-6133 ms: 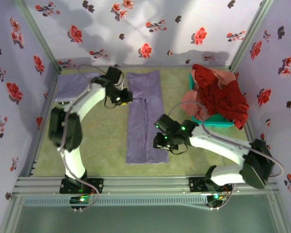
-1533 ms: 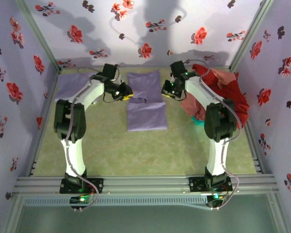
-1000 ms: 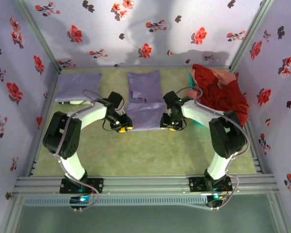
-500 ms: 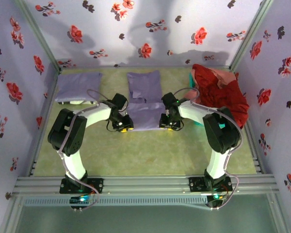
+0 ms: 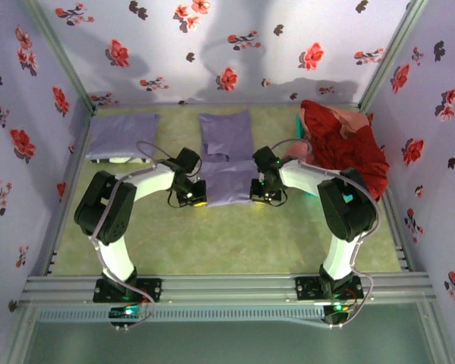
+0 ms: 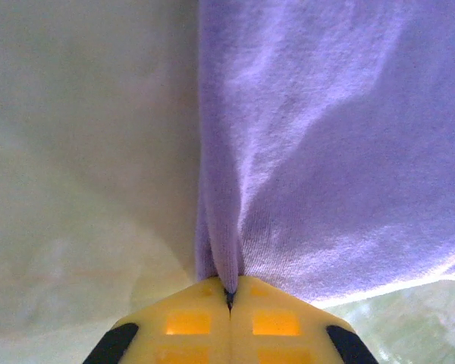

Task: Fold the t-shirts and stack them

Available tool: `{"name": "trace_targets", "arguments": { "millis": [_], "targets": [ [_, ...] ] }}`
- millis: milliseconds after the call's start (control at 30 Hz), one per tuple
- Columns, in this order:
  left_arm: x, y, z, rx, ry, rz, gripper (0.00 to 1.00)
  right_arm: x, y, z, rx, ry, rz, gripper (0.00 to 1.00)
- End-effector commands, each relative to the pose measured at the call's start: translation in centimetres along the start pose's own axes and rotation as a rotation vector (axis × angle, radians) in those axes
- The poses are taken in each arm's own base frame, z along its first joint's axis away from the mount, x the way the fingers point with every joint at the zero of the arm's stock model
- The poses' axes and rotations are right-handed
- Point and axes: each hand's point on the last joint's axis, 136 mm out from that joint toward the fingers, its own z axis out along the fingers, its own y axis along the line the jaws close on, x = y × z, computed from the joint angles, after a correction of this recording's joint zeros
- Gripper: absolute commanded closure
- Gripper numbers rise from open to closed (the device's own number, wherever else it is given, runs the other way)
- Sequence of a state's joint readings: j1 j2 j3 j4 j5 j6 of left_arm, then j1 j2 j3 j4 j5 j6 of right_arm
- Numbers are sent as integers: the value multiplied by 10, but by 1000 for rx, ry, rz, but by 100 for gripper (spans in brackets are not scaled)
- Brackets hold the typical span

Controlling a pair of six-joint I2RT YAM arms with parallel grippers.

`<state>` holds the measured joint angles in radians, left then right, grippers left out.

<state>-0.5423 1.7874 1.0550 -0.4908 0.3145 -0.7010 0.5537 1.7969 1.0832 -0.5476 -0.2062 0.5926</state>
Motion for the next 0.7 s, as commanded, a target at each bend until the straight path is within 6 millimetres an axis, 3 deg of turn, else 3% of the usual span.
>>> {"name": "trace_targets", "arguments": {
  "millis": [0, 267, 367, 500, 667],
  "targets": [
    [40, 16, -11, -58, 63, -13, 100, 47, -10, -3, 36, 71, 34, 100],
    [134, 41, -21, -109, 160, -50, 100, 138, 1, -16, 16, 120, 56, 100],
    [159, 44, -27, -100, 163, -72, 100, 162, 11, -22, -14, 110, 77, 100],
    [167, 43, -48, -76, 131, -105, 100, 170, 18, -39, -35, 65, 96, 100],
    [146, 19, -77, -15, 84, -98, 100, 144, 26, -78, -68, -37, 92, 100]
  ]
}}
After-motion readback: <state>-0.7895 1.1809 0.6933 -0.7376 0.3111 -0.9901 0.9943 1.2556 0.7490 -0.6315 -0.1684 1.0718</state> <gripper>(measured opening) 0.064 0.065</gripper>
